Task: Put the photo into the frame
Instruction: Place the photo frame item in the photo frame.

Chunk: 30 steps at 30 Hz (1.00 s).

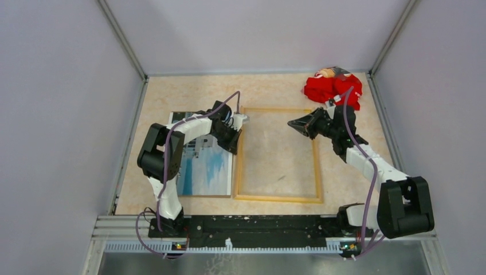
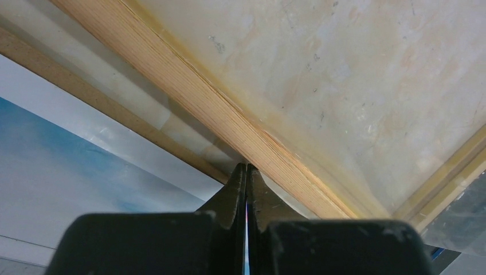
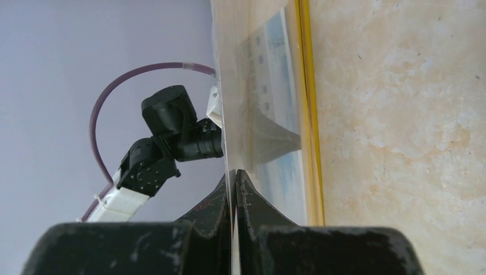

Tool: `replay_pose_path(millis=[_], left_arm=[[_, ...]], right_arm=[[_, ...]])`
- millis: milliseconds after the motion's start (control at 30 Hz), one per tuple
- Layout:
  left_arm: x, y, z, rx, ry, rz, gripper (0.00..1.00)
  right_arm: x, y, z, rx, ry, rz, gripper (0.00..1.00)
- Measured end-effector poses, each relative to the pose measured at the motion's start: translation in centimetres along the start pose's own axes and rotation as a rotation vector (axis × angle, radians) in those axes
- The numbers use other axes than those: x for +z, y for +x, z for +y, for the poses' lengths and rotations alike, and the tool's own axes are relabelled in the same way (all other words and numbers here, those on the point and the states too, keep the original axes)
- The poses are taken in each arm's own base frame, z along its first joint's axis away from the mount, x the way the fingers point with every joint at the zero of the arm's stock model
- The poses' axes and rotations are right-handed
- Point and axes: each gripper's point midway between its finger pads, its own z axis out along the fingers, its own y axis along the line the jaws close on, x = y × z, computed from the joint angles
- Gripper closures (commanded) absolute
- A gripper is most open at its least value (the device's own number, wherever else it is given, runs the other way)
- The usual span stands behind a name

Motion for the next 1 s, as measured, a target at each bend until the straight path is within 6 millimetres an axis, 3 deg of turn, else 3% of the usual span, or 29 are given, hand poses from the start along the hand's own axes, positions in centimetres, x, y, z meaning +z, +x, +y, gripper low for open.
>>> replay_pose_path(millis=[567,1000], left_arm=[[-0.1,0.1,-0.1,-0.033,0.035,-0.044,0.96],[-0.5,0.3,-0.5,-0.042,0.068,-0.070,0.91]], right_arm=[[0.7,0.6,1.8,0.027,-0.064,0.014,1.00],[1.0,0.6,1.9,0.050,-0.053,-0.008,1.00]])
